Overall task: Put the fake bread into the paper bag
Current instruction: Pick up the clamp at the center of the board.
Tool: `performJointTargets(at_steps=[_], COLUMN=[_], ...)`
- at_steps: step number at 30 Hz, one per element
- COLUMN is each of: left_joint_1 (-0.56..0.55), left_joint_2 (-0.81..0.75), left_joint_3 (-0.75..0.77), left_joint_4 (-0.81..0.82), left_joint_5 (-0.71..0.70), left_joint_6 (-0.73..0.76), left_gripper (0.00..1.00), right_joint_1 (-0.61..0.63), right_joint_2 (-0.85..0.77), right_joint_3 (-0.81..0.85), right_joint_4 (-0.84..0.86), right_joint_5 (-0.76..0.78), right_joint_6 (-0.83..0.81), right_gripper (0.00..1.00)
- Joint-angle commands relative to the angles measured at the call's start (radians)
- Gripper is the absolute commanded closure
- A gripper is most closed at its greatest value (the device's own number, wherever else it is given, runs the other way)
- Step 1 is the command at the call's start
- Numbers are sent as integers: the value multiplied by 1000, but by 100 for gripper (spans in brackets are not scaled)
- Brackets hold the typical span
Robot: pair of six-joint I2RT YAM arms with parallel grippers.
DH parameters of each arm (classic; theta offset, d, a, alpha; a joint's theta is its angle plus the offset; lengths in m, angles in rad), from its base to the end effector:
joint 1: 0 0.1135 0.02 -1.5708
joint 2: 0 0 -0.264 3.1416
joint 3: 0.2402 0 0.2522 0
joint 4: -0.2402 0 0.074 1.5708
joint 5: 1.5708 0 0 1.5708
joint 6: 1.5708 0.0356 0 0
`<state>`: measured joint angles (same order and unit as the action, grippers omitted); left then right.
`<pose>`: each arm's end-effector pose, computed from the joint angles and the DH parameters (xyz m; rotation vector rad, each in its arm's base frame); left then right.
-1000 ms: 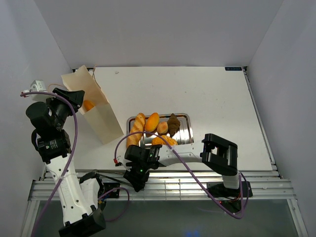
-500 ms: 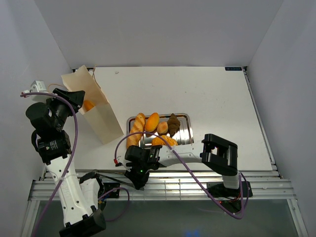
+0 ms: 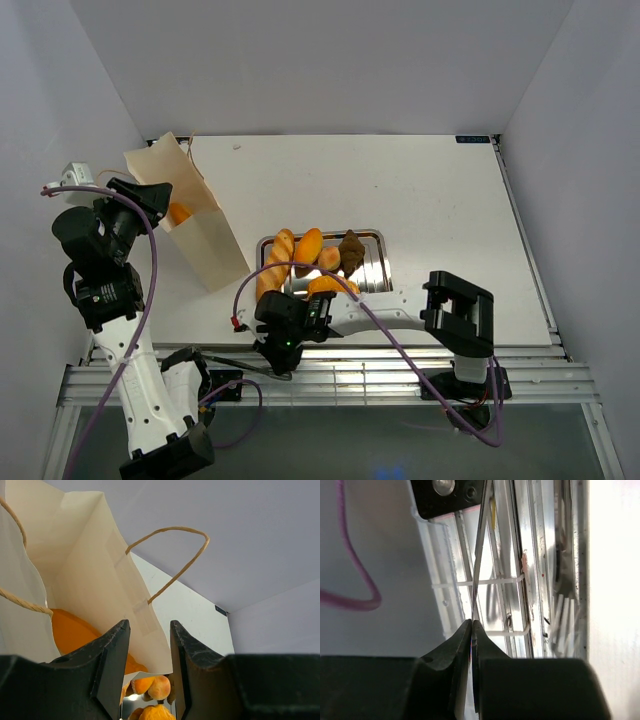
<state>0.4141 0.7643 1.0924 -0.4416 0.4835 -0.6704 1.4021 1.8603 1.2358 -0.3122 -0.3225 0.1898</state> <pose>0.1411 0.0439 0.4200 -0.5460 1.6169 -0.5977 0.0549 0.3893 0.1851 -1.6948 2.1861 0.9619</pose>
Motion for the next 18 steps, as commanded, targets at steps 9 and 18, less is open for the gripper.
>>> performJointTargets(at_steps=[9, 18], left_joint_1=[-3, -1], left_joint_2=[13, 20], left_joint_3=[55, 58], left_joint_4=[6, 17], left_joint_5=[10, 13], left_joint_6=[3, -6], left_gripper=[51, 51], right_joint_1=[-28, -150], right_joint_2=[-315, -550], right_joint_3=[8, -54], right_joint_4=[-10, -93], right_joint_5=[95, 218], right_joint_6=[48, 92], right_gripper=[92, 92])
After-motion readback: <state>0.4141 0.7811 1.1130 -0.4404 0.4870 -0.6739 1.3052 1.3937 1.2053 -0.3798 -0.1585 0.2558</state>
